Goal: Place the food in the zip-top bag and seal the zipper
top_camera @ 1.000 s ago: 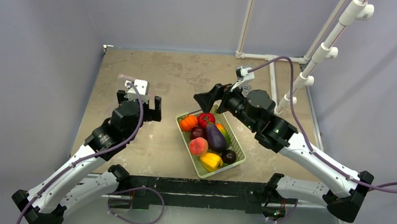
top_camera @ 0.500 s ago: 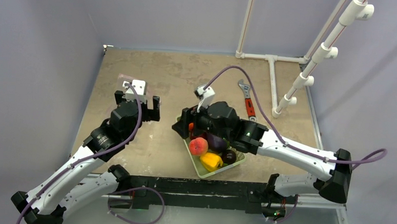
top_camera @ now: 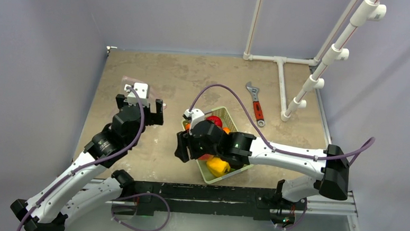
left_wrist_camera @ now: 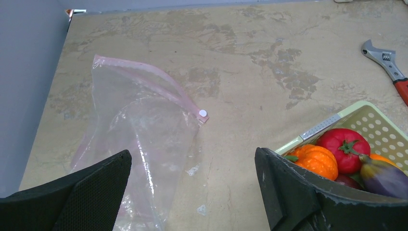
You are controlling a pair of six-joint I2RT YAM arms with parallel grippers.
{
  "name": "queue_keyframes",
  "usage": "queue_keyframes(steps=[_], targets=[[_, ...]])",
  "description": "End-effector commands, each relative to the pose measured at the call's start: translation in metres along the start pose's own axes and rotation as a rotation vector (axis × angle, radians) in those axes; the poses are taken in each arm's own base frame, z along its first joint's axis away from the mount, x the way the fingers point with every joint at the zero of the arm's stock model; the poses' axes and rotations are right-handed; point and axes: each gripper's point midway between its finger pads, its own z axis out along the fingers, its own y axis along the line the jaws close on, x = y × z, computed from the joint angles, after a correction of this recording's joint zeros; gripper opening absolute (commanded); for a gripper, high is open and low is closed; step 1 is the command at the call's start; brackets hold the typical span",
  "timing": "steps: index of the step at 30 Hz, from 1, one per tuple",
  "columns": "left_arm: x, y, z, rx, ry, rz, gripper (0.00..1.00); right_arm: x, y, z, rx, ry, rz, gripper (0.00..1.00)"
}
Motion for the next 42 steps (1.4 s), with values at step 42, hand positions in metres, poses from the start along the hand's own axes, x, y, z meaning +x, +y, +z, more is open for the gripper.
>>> queue_keyframes(steps=[42], targets=[[-0.004, 0.003, -0.001, -0.014, -0.021, -0.020, 0.99, 0.057, -0.079, 0.047, 0.474, 0.117, 0.121, 0.37]])
